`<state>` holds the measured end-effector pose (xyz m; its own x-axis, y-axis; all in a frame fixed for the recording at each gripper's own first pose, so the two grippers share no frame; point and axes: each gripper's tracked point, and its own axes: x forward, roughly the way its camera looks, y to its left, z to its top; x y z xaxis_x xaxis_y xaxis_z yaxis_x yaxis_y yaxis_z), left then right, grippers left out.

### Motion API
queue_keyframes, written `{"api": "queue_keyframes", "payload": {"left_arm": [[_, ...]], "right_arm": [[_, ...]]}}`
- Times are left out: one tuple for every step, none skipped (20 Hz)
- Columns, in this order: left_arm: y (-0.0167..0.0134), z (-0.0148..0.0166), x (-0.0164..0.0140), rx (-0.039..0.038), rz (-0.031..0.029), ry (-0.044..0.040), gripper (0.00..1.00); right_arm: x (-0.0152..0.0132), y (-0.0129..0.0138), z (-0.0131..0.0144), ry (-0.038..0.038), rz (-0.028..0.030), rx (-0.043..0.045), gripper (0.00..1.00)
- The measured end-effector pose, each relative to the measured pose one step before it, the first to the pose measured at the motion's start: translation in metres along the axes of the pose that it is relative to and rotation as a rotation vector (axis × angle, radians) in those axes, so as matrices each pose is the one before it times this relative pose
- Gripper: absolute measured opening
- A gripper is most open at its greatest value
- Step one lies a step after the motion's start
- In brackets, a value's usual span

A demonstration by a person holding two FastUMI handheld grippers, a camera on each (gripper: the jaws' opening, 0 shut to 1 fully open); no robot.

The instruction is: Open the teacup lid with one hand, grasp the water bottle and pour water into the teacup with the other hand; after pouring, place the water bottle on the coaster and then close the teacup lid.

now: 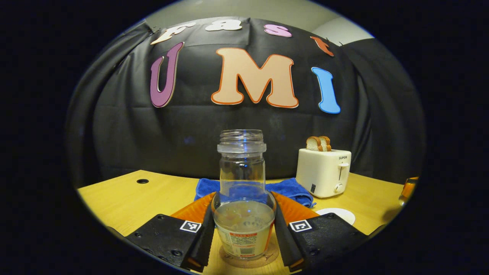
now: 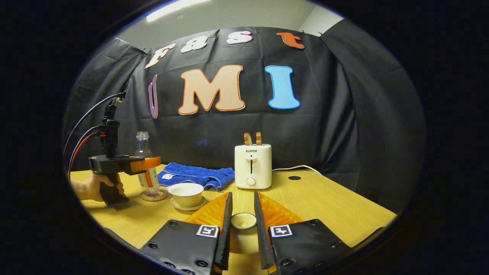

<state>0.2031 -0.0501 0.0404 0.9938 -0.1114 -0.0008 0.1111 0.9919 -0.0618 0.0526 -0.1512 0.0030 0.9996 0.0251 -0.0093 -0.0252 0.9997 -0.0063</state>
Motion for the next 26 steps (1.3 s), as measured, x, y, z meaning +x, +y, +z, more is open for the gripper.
{"api": "queue_keyframes", "payload": {"left_arm": [[-0.0006,-0.00359,-0.00051,-0.00133,-0.00041,0.0114,0.68],[-0.00145,-0.00343,-0.00105,0.01109,-0.00062,0.01379,0.68],[-0.00134,-0.00116,-0.00055,0.02139,0.00076,0.00001,0.68],[-0.00281,-0.00067,0.00066,0.01622,-0.00293,-0.00268,0.69],[-0.00229,0.00103,-0.00029,0.01124,-0.00556,-0.00437,0.69],[-0.00193,-0.00056,0.00008,0.00246,-0.0031,0.00203,0.68],[-0.00308,-0.00316,0.00057,-0.00073,-0.00392,0.00568,0.68],[0.00009,-0.0025,-0.0005,0.00689,0.00341,0.00645,0.68],[-0.00052,-0.0008,0.00025,0.00053,0.00238,-0.00803,0.68],[-0.00087,0.00411,0.00115,0.0064,-0.00023,-0.01061,0.69],[-0.00044,-0.00304,-0.00226,0.00894,0.00034,0.00149,0.69],[0.00016,0.00193,-0.00151,0.00032,-0.0005,-0.0139,0.69],[0.00018,0.0001,0.00076,0.00573,0.00153,-0.00654,0.69],[0.00111,0.00065,0.0038,0.00267,0.00124,-0.00543,0.7],[-0.00021,-0.00054,-0.00272,0.00115,0.00235,0.0005,0.7],[0.00134,-0.00133,0.00197,0.00637,0.00576,0.00387,0.71],[0.00078,-0.0058,-0.00022,0.0203,0.00564,0.0259,0.71],[-0.00293,-0.0001,-0.00365,-0.00171,-0.0022,0.00151,0.72],[-0.00101,-0.00045,0.00457,0.0065,-0.00611,0.00197,0.74],[-0.00099,0.00273,0.00046,-0.00332,-0.00279,-0.00503,0.77],[0.00238,0.01316,-0.00292,-0.00538,0.00104,-0.00694,0.84],[0.00061,-0.01234,0.00264,-0.0071,-0.00139,-0.00502,1.0],[0.00017,-0.00043,0.00031,-0.01016,-0.00303,0.00096,0.95],[0.00037,-0.00004,-0.00134,-0.00856,-0.00363,-0.00257,0.95],[-0.00002,-0.00007,-0.00106,-0.00987,-0.00169,-0.00057,0.95],[0.00146,0.00062,-0.00117,-0.00879,0.00201,-0.00145,0.95]], "right_arm": [[0.00011,-0.00015,0.00039,-0.00018,0.00018,-0.00025,0.35],[-0.00006,0.00001,0.00053,-0.00006,0.00009,-0.00017,0.35],[-0.00048,-0.00008,-0.00067,0.00021,-0.00006,0.0001,0.35],[0.00016,-0.00005,-0.00008,-0.00062,-0.00004,-0.00015,0.35],[0.00014,-0.00029,0.00051,0.00001,-0.00031,0.00037,0.35],[-0.00056,-0.00048,-0.00025,0.00008,-0.00175,-0.00014,0.35],[0.00051,0.00031,0.00053,-0.0003,0.00015,0.00007,0.35],[0.00002,0.00014,-0.00038,0.00016,-0.0001,-0.00016,0.35],[-0.00013,-0.00003,0.00024,-0.0004,-0.00016,0.00039,0.35],[-0.00015,0.00004,-0.0001,0.00027,-0.00034,0.00039,0.35],[0.00004,0.00032,-0.00006,-0.00015,0.00016,-0.00031,0.35],[-0.00012,-0.00014,-0.0004,0.00005,-0.00002,-0.00002,0.35],[0.00003,-0.00007,0.00019,-0.00002,0.00005,-0.00001,0.35],[-0.00041,-0.00012,0.00003,-0.00055,-0.00069,-0.00057,0.35],[-0.00019,-0.00018,0.00029,0.00003,-0.00047,0.00056,0.35],[0.00008,-0.00018,0.0,-0.00016,0.00004,-0.00046,0.35],[-0.0001,0.00024,0.00005,0.00003,-0.00009,0.00033,0.35],[0.0004,0.00023,-0.00051,0.00016,0.00001,-0.00035,0.35],[0.00008,0.00004,0.00027,0.00019,-0.00003,0.00022,0.35],[-0.00004,-0.00045,0.00019,-0.00016,0.00011,-0.00035,0.34],[0.00023,0.0001,0.00041,0.00037,-0.0001,0.0003,0.34],[-0.0006,0.00001,-0.00006,-0.00026,0.00018,-0.00035,0.34],[-0.00004,-0.00009,0.00018,0.0002,-0.00008,0.00034,0.34],[-0.00016,-0.00018,-0.00041,-0.00001,-0.00013,0.00007,0.34],[-0.00022,-0.0003,0.00008,-0.00028,0.00023,-0.00043,0.35],[0.00053,0.0005,-0.0001,0.00022,-0.00019,0.00029,0.35]]}}
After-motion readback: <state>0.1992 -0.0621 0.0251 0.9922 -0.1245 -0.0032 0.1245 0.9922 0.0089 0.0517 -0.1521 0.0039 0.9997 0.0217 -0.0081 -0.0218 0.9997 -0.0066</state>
